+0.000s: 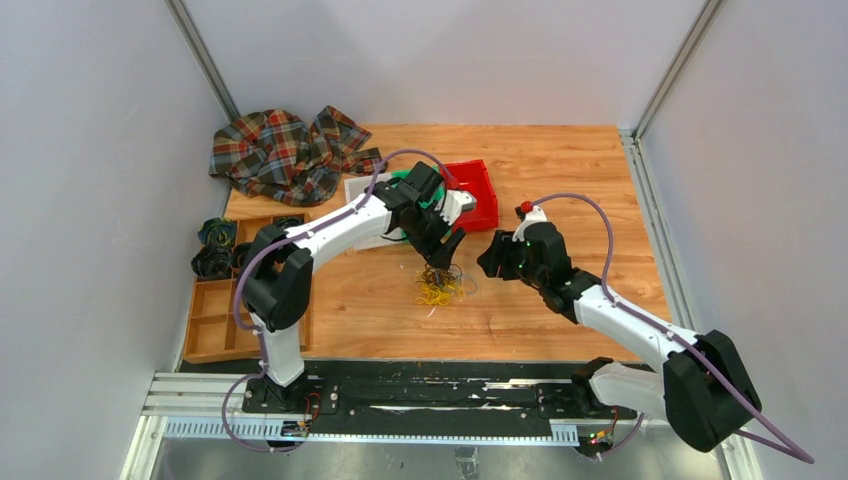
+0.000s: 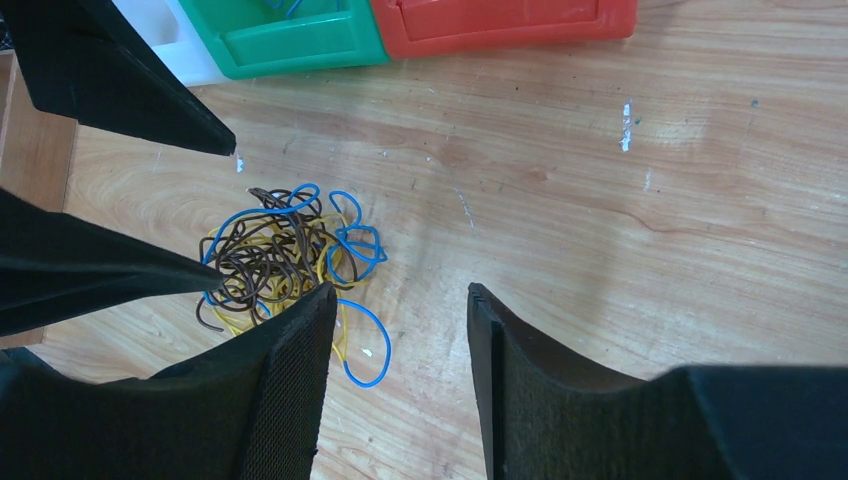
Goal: Untangle the cables
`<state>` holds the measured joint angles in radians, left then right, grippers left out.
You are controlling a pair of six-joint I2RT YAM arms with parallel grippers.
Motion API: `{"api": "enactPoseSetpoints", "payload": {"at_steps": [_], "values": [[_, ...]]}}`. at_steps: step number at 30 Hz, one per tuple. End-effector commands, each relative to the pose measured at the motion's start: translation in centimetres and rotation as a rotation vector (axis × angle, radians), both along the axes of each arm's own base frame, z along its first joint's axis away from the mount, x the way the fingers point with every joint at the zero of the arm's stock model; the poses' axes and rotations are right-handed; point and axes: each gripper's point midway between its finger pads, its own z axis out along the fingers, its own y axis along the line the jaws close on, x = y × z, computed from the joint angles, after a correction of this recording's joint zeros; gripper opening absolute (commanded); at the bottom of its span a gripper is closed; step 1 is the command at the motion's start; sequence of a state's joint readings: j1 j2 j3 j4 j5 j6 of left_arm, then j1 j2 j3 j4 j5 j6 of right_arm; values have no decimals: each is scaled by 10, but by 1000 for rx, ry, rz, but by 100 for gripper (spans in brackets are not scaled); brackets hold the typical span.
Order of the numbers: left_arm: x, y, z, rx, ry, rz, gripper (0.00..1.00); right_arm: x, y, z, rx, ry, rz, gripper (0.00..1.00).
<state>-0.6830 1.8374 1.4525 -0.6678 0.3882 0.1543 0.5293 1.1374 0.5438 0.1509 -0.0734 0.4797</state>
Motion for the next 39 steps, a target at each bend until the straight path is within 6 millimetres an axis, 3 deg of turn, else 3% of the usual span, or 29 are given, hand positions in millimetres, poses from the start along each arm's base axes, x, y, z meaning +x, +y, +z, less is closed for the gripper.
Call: {"api": "enactPoseSetpoints", "payload": {"at_steps": [1,9,18,20,22,24,25,30,39], "values": [[0,-3,-9,10,22,28,70,2,-10,-4,-16,6,-42,51],[-3,-9,-17,6,39,-9,38,4,-9,-4,-23,6,-40,49],[-15,-15,-13,-23,64,-43,33,6,-10,2,-21,-8,-43,46],[-14,-15,-14,-17,62,-40,28,6,-9,4,-18,-11,-42,46],[-12,-16,-12,-17,52,-41,16,6,-8,7,-14,-18,-39,45],[-8,-18,1,-27,24,-56,2,6,-7,10,-9,-29,-29,45],[-7,-18,11,-37,9,-64,1,6,-6,12,-5,-37,-21,47],[-14,-16,57,-85,-36,-81,1,7,4,35,44,-104,30,62],[-46,5,142,-174,-115,-117,1,-12,36,108,140,-422,229,67]]}}
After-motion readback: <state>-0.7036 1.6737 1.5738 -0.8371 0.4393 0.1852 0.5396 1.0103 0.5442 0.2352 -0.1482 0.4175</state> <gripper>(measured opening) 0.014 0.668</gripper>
